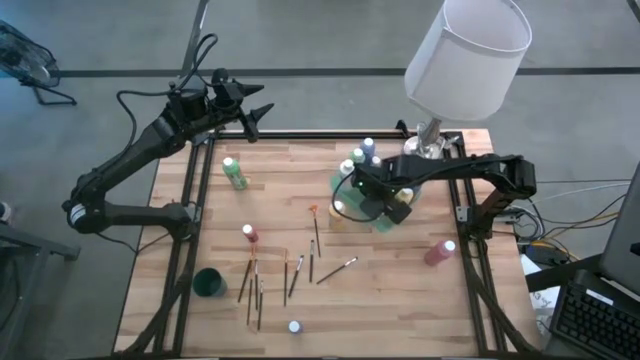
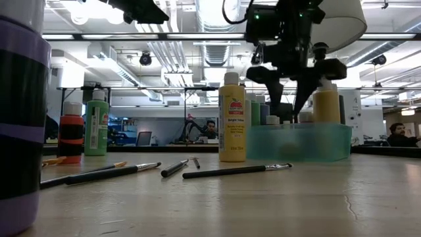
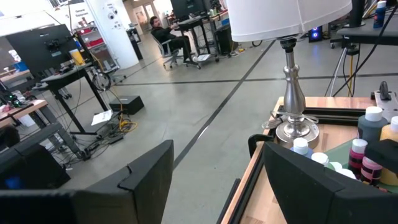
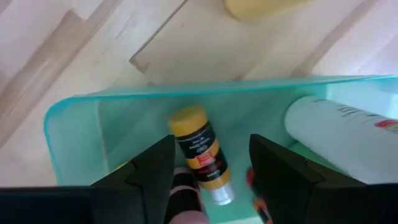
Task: Pick & Place Paint Supplies
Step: Remove the small yellow paint bottle from the green bin
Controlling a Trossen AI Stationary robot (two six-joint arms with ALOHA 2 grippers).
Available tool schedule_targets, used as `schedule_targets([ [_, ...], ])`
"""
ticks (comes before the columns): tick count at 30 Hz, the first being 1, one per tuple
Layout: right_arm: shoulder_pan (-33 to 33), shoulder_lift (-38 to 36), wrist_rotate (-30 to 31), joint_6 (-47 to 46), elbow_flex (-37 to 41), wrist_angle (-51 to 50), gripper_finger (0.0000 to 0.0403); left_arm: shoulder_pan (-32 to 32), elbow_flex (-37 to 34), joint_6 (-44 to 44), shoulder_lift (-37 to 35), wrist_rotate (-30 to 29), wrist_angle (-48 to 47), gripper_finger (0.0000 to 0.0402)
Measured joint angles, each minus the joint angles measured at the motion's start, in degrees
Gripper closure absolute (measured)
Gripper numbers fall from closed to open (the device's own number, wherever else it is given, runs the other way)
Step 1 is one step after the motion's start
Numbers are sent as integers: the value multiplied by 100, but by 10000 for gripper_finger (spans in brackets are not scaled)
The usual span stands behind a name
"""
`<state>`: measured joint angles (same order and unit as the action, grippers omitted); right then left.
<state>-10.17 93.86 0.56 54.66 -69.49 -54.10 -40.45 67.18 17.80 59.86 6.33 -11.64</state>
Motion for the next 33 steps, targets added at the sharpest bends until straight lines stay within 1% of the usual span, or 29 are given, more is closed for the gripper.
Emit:
schedule_targets([
  [6, -7, 0, 57, 153, 415, 436, 196, 2, 0, 0, 0, 0, 0, 149],
  [10, -24, 0, 116, 157, 721, 867, 201, 1, 0, 1, 0, 0, 0, 149],
  [16, -54, 0, 135, 273, 910, 983, 212, 1, 0, 0, 0, 0, 0, 149],
  [19, -59, 21, 242, 337, 977, 1073, 214, 1, 0, 2, 0, 0, 0, 149],
  [23, -61, 320, 269, 371, 961, 1047, 210, 0, 0, 0, 0, 0, 0, 149],
  [29, -94, 924, 411, 405, 539, 838, 200, 2, 0, 0, 0, 0, 0, 149],
  [33, -104, 1157, 417, 410, 267, 665, 206, 2, 0, 0, 1, 0, 0, 149],
])
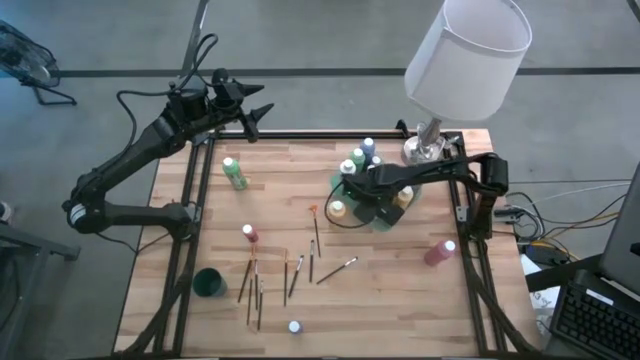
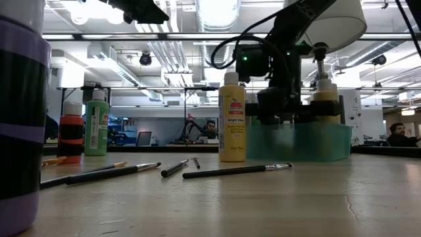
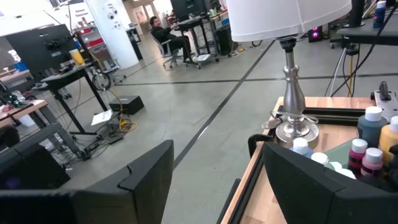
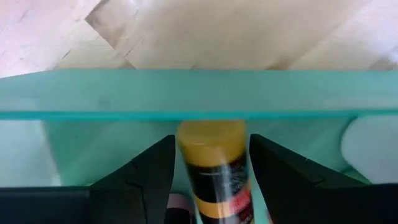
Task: Pick & Place Paint Supplies
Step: Remove the small yellow paint bottle from the green bin
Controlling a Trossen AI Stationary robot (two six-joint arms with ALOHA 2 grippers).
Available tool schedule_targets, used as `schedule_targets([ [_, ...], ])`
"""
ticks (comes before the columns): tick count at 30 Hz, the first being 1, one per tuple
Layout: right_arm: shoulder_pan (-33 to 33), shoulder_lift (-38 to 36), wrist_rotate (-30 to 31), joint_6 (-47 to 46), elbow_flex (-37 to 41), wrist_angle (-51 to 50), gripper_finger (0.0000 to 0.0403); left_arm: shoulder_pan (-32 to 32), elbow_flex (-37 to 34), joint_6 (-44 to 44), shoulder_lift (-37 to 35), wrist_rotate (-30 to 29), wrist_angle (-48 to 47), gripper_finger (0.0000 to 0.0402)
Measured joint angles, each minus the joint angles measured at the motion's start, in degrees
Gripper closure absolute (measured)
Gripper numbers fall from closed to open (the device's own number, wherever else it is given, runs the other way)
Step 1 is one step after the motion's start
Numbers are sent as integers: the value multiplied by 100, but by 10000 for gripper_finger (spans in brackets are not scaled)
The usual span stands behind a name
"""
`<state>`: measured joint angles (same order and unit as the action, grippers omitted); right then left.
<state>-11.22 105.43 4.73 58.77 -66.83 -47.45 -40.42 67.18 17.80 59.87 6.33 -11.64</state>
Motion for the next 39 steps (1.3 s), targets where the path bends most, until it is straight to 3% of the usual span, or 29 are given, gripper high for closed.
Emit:
schedule_targets([
  [14, 6, 30, -22, 17, -122, -205, 290, 0, 0, 0, -1, 0, 0, 149],
  [25, 8, -298, 20, 17, -184, -270, 291, 0, 0, 0, -1, 0, 0, 149],
  [39, 148, -506, 172, -585, -1636, -1551, 295, 0, 0, 0, -1, 0, 0, 149],
])
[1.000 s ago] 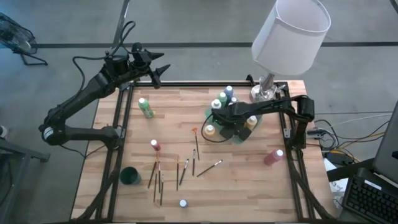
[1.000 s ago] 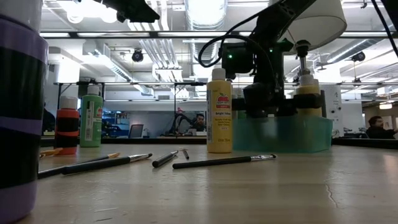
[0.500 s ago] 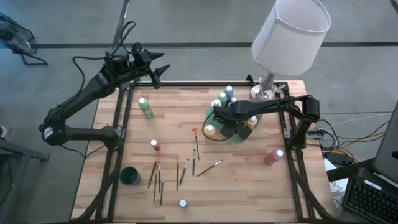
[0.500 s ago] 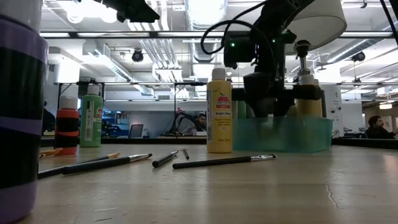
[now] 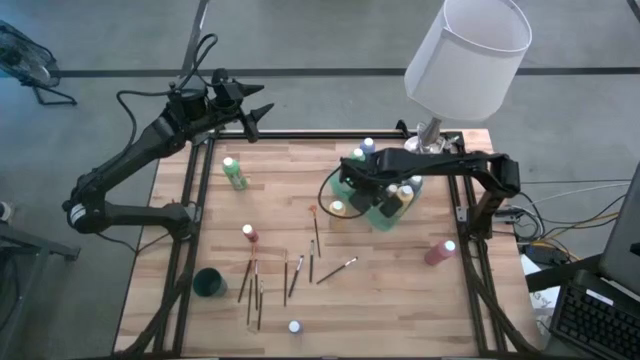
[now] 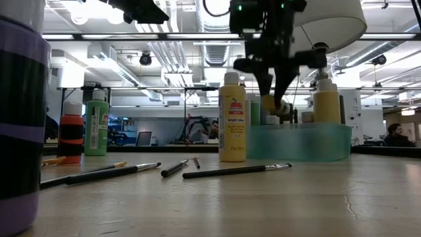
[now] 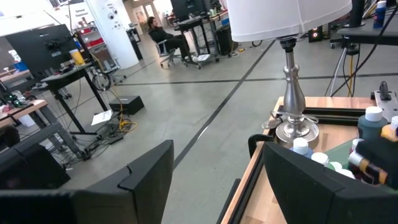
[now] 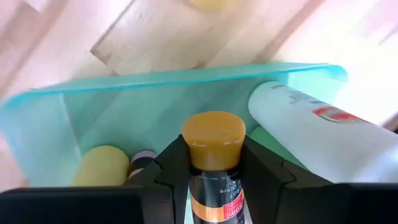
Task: Pick & Place Paint Supplies
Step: Remove the small yellow paint bottle from the green bin
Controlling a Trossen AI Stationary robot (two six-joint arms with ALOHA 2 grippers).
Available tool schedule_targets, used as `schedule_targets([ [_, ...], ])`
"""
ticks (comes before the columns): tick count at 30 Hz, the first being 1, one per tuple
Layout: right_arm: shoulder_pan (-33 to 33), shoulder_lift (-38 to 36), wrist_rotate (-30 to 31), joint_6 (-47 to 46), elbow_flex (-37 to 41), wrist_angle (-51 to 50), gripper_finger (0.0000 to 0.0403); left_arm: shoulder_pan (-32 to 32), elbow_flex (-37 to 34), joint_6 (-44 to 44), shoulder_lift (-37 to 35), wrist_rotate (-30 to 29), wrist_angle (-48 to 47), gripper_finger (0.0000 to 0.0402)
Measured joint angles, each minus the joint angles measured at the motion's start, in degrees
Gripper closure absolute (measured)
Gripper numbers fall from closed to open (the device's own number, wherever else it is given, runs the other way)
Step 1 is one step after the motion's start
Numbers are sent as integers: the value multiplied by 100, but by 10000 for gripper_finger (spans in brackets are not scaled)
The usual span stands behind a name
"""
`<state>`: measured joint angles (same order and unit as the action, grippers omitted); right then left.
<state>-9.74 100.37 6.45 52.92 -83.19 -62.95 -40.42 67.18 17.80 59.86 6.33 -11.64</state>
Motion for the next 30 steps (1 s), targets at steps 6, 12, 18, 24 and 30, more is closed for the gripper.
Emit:
schedule_targets([
  [6, 363, -157, -64, -836, -699, -697, 295, 0, 0, 0, 0, 0, 0, 149],
  [12, 1022, -292, -104, -1789, -1278, -974, 294, 0, 0, 0, 2, 0, 0, 149],
  [18, 1865, -288, -504, -4047, -1612, -976, 294, 0, 0, 0, 0, 0, 0, 149],
  [24, 2707, -277, -494, -5249, -987, -724, 294, 0, 0, 0, 2, 0, 0, 149],
  [30, 3244, -273, -391, -5982, 42, -208, 296, 0, 0, 0, 0, 0, -1, 149],
])
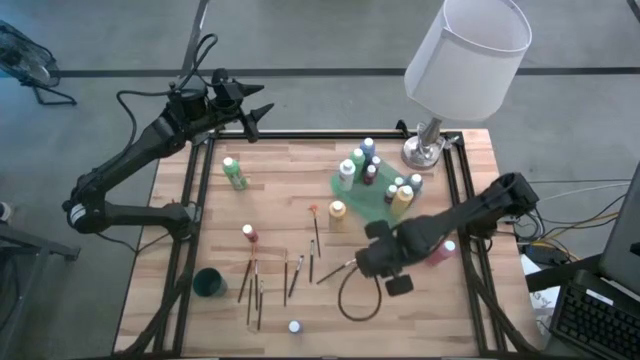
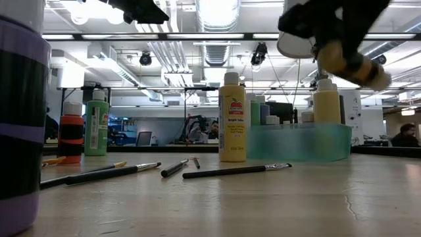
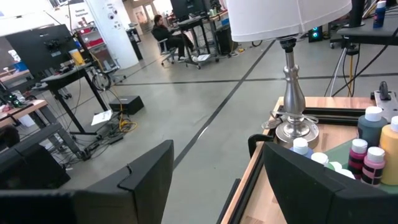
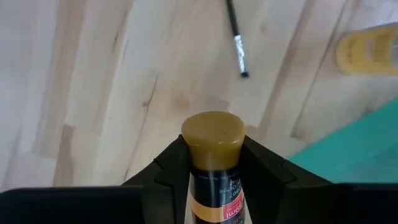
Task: Pick & Place Paint Supplies
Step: Remove the small yellow paint bottle from the green bin
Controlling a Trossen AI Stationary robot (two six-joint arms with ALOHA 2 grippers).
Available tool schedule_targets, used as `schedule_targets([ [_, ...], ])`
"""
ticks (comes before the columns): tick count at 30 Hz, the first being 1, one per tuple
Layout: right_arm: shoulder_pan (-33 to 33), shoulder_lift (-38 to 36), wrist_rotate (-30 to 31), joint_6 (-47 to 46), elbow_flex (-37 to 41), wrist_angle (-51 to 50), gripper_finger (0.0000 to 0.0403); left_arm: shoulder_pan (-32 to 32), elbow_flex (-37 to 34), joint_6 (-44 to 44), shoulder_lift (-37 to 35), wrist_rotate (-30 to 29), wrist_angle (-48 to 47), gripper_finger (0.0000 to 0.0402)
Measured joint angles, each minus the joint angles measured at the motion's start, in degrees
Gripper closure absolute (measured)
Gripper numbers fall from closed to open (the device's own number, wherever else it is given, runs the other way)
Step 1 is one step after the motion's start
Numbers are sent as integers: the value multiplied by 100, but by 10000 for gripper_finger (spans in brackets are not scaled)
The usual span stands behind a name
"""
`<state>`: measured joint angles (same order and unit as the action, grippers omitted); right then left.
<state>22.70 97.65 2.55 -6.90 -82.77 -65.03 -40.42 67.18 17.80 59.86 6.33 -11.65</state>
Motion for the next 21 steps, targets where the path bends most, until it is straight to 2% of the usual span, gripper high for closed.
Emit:
schedule_targets([
  [8, 70, 2, 87, -199, 1237, 1327, 297, 0, 0, 0, 0, 0, 1, 149],
  [21, 0, 7, 150, -7, 2449, 1990, 298, 0, 0, 0, 0, 0, 1, 149],
])
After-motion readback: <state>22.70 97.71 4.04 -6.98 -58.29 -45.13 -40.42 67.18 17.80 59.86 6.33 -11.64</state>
